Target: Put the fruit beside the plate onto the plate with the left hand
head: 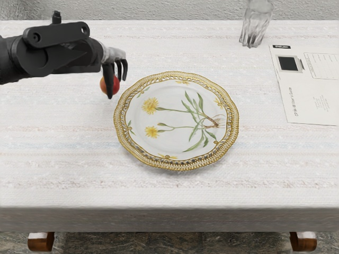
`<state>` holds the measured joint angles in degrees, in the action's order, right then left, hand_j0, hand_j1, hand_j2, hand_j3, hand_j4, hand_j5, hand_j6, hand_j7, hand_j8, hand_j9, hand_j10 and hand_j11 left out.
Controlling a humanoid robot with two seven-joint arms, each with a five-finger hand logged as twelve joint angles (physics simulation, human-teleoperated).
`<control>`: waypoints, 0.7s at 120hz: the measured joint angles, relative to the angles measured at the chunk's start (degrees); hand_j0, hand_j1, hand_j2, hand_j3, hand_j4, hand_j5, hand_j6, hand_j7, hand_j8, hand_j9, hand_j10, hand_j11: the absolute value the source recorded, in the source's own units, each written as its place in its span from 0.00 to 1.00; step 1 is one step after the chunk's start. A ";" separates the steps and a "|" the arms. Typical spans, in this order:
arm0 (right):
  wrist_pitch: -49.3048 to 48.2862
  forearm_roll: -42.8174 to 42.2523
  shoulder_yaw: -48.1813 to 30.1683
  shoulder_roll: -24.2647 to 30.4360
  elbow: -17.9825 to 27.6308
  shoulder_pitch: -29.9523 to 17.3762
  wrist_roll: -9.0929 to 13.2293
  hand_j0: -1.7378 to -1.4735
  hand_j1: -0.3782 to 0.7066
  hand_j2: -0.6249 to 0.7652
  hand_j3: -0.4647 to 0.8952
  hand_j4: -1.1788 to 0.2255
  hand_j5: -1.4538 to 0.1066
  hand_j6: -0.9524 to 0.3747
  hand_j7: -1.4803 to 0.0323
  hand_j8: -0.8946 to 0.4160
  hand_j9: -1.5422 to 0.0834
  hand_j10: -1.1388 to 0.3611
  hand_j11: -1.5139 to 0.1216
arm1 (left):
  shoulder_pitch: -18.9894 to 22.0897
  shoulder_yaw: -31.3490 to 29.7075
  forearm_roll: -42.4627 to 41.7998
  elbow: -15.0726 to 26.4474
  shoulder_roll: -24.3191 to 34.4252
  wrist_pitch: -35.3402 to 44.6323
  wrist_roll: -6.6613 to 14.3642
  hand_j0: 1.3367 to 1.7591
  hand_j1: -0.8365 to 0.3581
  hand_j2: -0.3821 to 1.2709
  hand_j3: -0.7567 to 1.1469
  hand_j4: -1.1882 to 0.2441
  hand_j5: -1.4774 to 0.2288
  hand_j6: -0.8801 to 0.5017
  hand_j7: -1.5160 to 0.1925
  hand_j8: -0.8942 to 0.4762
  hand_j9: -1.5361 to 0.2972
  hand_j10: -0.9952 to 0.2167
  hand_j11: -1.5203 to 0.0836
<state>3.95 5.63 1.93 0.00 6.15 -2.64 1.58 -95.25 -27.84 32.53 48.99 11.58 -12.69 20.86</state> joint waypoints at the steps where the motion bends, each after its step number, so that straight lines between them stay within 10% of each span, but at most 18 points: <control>1: 0.00 0.00 0.00 0.00 0.00 0.00 0.00 0.30 0.06 0.44 0.34 0.82 0.90 0.69 0.95 0.66 0.92 0.74 0.90 | -0.09 0.07 -0.08 0.06 -0.07 -0.01 0.00 0.74 0.57 0.45 0.40 0.26 0.12 0.23 0.22 0.33 0.21 0.29 0.22; 63: 0.00 0.00 0.00 0.00 0.00 0.00 0.00 0.30 0.06 0.44 0.34 0.82 0.90 0.69 0.95 0.66 0.92 0.74 0.90 | -0.73 6.42 -0.77 3.78 -6.22 -0.32 0.14 0.75 0.31 0.78 0.40 0.25 0.15 0.27 0.19 0.37 0.21 0.25 0.23; 84: -0.01 0.00 0.00 0.00 0.00 0.00 0.00 0.30 0.06 0.44 0.34 0.82 0.90 0.69 0.95 0.66 0.92 0.74 0.90 | -0.47 8.64 -4.92 3.86 -7.28 -0.53 0.09 0.76 0.40 0.52 0.40 0.37 0.33 0.26 0.36 0.32 0.35 0.33 0.39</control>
<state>3.95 5.63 1.93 0.00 6.15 -2.64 1.58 -95.71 -19.20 27.61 52.85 4.31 -13.22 20.95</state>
